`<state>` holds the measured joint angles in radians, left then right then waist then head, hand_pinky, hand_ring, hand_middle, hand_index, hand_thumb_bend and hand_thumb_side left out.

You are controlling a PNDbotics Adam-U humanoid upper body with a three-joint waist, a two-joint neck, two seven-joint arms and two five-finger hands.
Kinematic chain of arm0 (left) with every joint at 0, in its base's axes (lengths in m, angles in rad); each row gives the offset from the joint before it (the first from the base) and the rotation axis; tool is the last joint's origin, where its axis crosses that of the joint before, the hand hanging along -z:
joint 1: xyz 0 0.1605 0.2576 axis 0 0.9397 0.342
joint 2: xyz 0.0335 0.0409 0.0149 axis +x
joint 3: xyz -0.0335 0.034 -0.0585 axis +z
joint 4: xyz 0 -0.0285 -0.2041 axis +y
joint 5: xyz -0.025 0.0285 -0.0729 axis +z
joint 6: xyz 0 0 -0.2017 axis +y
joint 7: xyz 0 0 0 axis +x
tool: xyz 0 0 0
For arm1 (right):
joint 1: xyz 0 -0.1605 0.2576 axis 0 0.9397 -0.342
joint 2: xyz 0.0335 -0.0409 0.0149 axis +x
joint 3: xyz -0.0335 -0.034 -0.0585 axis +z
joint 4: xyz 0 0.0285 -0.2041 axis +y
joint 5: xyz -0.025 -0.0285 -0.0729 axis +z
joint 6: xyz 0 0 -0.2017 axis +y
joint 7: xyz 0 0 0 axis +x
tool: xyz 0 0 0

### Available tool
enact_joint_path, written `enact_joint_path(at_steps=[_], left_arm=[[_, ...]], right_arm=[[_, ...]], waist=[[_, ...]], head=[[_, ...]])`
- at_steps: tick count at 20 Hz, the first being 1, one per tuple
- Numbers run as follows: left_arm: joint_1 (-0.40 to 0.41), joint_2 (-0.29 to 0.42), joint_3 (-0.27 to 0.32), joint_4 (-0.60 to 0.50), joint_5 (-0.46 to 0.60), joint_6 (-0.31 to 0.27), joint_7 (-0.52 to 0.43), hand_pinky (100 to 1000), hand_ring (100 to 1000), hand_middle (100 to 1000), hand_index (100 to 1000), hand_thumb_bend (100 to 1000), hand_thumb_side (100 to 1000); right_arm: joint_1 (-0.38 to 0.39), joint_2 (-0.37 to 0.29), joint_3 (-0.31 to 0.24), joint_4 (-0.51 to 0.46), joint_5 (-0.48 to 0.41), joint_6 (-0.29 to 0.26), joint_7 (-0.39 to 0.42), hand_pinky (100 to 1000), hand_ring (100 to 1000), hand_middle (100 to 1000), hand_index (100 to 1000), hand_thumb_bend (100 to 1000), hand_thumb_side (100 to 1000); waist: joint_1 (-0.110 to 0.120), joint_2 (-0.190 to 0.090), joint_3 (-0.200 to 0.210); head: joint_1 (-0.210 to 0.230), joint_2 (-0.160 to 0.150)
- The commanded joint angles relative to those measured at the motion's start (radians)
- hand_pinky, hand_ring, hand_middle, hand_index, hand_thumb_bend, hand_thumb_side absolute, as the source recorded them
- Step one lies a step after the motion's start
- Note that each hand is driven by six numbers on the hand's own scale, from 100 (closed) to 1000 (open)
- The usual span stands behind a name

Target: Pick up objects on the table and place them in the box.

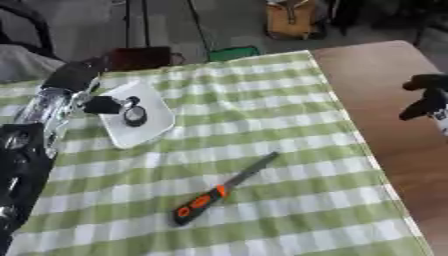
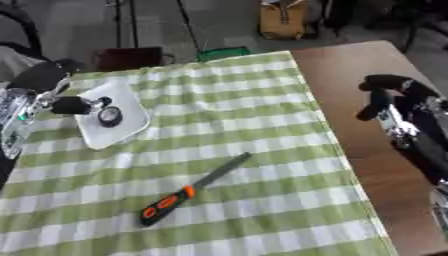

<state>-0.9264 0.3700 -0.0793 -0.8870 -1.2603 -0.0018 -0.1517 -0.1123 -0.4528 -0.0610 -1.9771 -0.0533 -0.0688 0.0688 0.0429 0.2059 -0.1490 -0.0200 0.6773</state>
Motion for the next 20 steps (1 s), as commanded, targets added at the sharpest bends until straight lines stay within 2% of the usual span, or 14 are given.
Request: enact_joint_path(at_steps=[1, 4, 5, 6, 7, 8, 10, 12, 13, 16, 20], left_arm=[[-0.011, 0.042, -0.018, -0.090, 0.090, -0.035, 0.010, 912, 909, 905, 975, 519, 838], [0.005, 0.057, -0.042, -0.196, 0.211, -0.063, -0.037, 903, 905, 902, 974, 516, 836], [0.013, 0.058, -0.047, -0.249, 0.258, -0.075, -0.042, 824, 887, 871, 945, 481, 824], [0.030, 0.064, -0.050, -0.312, 0.324, -0.083, -0.046, 824, 887, 871, 945, 481, 824], [0.049, 0.069, -0.051, -0.375, 0.399, -0.085, -0.049, 744, 879, 847, 934, 444, 830], [0.074, 0.075, -0.049, -0.441, 0.490, -0.086, -0.048, 744, 879, 847, 934, 444, 830], [0.105, 0.090, -0.048, -0.530, 0.621, -0.065, -0.059, 733, 877, 843, 934, 443, 830], [0.133, 0.099, -0.042, -0.598, 0.698, -0.043, -0.060, 719, 875, 837, 930, 452, 819], [0.157, 0.097, -0.032, -0.641, 0.737, -0.038, -0.052, 672, 865, 819, 921, 460, 803], [0.257, 0.106, 0.000, -0.793, 0.880, -0.017, -0.019, 652, 860, 809, 916, 456, 803], [0.324, 0.119, 0.019, -0.893, 0.963, 0.018, -0.016, 644, 858, 808, 916, 446, 813]], right_arm=[[-0.003, -0.016, -0.009, -0.023, -0.003, 0.000, -0.003, 583, 531, 713, 793, 211, 618], [-0.003, -0.017, -0.010, -0.023, -0.004, 0.000, -0.004, 583, 531, 713, 793, 211, 618], [-0.003, -0.018, -0.009, -0.023, -0.005, -0.001, -0.004, 583, 531, 713, 793, 212, 619], [-0.002, -0.018, -0.009, -0.023, -0.005, -0.001, -0.003, 583, 531, 713, 793, 212, 619], [-0.002, -0.019, -0.010, -0.023, -0.005, -0.002, -0.004, 583, 531, 713, 794, 213, 617], [-0.002, -0.020, -0.011, -0.023, -0.004, -0.002, -0.005, 583, 531, 713, 794, 213, 617], [-0.002, -0.020, -0.013, -0.023, -0.004, -0.003, -0.008, 583, 531, 713, 794, 214, 618], [-0.002, -0.019, -0.013, -0.023, -0.004, -0.002, -0.009, 583, 531, 713, 794, 213, 618], [-0.002, -0.019, -0.013, -0.023, -0.003, -0.003, -0.009, 583, 531, 714, 794, 214, 618], [-0.002, -0.018, -0.016, -0.023, -0.002, -0.004, -0.010, 583, 531, 713, 794, 215, 618], [-0.006, -0.019, -0.017, -0.023, -0.001, -0.004, -0.011, 583, 531, 714, 794, 217, 616]], waist=[[-0.006, -0.020, 0.002], [-0.006, -0.021, 0.004], [-0.008, -0.021, 0.009], [-0.009, -0.022, 0.014], [-0.010, -0.022, 0.017], [-0.010, -0.021, 0.021], [-0.010, -0.020, 0.023], [-0.012, -0.020, 0.029], [-0.013, -0.018, 0.034], [-0.014, -0.015, 0.050], [-0.012, -0.013, 0.060]], head=[[-0.003, 0.000], [-0.003, 0.001], [-0.002, 0.003], [-0.002, 0.005], [-0.003, 0.006], [-0.005, 0.006], [-0.007, 0.007], [-0.009, 0.006], [-0.009, 0.006], [-0.011, 0.008], [-0.013, 0.007]])
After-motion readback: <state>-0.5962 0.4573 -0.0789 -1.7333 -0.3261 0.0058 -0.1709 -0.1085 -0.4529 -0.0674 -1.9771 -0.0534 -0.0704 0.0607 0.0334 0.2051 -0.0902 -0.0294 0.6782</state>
